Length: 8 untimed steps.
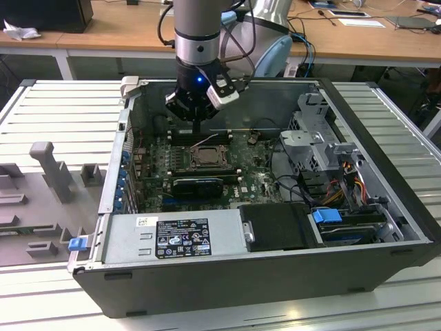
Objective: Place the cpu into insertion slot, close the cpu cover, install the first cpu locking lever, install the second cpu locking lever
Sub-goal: 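Install the first cpu locking lever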
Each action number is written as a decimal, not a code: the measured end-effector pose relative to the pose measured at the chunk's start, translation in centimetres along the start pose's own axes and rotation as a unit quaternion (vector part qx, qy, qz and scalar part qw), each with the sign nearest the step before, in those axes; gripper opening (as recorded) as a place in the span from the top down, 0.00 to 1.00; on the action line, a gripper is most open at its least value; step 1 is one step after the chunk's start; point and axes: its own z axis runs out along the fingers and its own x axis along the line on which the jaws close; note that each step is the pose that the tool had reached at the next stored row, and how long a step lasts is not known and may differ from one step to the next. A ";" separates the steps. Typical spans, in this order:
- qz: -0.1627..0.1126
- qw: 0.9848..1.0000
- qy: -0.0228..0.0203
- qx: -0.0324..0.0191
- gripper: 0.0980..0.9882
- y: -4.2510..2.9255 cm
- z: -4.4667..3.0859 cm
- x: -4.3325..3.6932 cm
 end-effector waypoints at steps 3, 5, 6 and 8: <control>0.000 1.000 0.000 -0.001 0.99 -0.05 0.61 -0.52; 0.000 1.000 0.000 -0.001 0.99 0.06 1.07 -1.34; 0.000 1.000 0.000 -0.001 0.99 0.15 1.22 -1.54; -0.001 1.000 0.000 -0.006 0.99 0.30 1.43 -1.83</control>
